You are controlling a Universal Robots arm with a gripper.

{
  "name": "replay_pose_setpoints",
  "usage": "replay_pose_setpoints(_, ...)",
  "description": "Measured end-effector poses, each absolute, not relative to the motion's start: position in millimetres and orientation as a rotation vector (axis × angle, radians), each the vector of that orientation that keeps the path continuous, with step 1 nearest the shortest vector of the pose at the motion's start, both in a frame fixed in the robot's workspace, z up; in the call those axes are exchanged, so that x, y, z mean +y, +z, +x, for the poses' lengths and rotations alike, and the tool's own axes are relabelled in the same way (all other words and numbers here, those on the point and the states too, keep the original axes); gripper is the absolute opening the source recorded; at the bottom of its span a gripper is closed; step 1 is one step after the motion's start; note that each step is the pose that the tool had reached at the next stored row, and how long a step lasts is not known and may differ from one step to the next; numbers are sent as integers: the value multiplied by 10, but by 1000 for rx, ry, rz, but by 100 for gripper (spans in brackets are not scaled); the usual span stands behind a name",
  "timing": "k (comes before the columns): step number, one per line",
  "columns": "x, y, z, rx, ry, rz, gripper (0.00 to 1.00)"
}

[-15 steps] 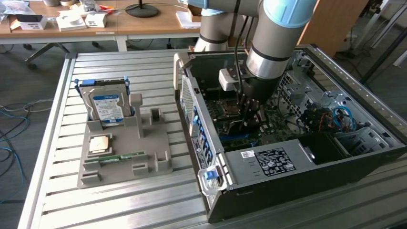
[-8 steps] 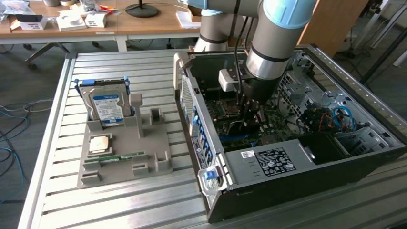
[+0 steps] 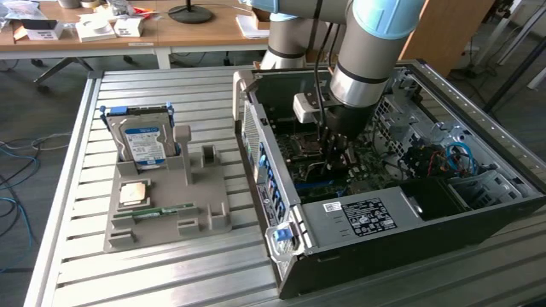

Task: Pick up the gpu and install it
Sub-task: 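Insert the gpu into the slot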

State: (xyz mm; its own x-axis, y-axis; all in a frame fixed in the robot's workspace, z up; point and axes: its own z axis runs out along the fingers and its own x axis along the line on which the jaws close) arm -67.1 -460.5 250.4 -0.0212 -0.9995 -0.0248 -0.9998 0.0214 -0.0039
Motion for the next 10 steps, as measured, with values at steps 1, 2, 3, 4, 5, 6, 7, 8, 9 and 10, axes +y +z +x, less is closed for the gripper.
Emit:
replay_pose_setpoints(1,-4605,2500,-671,2230,23,-2183,26)
replay_pose_setpoints(2,-4605,2500,-671,2230,23,-2183,26)
replay_pose_setpoints(3,-4605,2500,-671,2230,23,-2183,26)
replay_pose_setpoints(4,-4605,2500,-671,2230,23,-2183,26)
replay_pose_setpoints(5,-4605,2500,-670,2230,23,-2183,26)
replay_pose_setpoints(6,-4605,2500,-671,2230,23,-2183,26)
replay_pose_setpoints(7,-4605,2500,-671,2230,23,-2183,26)
replay_pose_setpoints(8,-4605,2500,-671,2230,23,-2183,26)
replay_pose_setpoints(9,-4605,2500,-671,2230,23,-2183,26)
replay_pose_setpoints(10,-4605,2500,-671,2230,23,-2183,26)
